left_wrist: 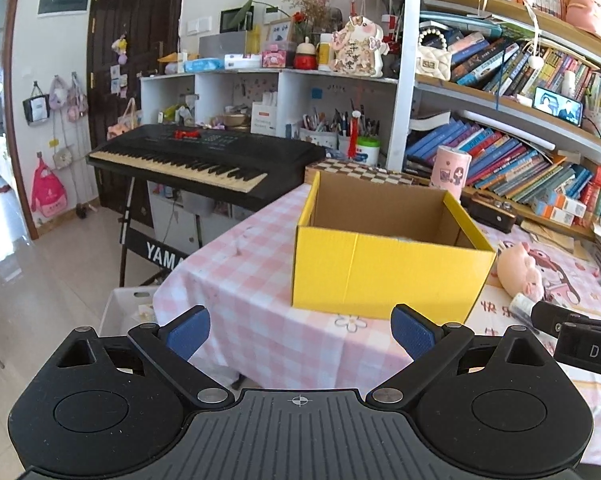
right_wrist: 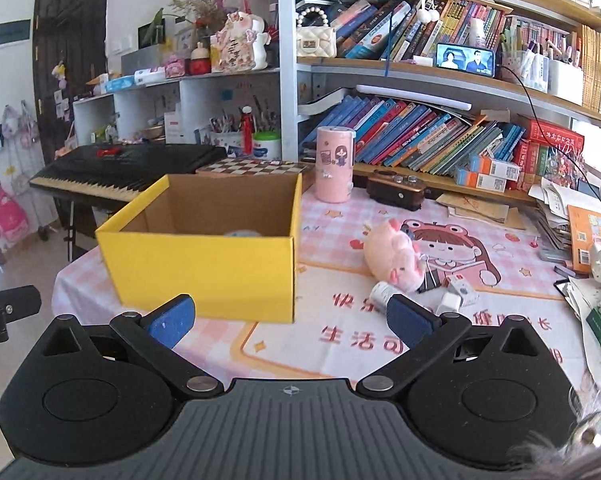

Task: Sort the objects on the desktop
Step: 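Lift both tools out of the yellow box and back away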

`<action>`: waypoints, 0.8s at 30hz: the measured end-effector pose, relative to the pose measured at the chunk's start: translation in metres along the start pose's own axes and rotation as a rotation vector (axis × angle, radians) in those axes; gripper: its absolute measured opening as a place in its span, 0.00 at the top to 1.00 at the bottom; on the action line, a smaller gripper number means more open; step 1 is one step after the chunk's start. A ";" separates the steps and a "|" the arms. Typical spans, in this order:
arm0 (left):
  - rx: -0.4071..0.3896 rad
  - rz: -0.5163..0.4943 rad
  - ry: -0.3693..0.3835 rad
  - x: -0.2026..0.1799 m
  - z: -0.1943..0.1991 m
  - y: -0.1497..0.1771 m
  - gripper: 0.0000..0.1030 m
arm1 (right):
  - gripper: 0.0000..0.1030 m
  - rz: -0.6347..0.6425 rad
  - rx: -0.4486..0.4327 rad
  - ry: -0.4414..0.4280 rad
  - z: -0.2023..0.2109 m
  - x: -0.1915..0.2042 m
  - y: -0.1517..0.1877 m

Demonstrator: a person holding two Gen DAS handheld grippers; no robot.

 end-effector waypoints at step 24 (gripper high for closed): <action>0.099 -0.026 0.089 0.015 0.009 0.033 0.04 | 0.00 -0.011 0.092 0.058 0.028 0.023 0.037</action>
Point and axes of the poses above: each gripper's, at about its wrist camera, not at the fingertips, and z roughly against the way its jaws point, x to its left, y to its underside, the point moved 1 cm from there along -z, roughly the way its jaws point, and after that the axes turned 12 degrees about -y, right-handed, at the moved point
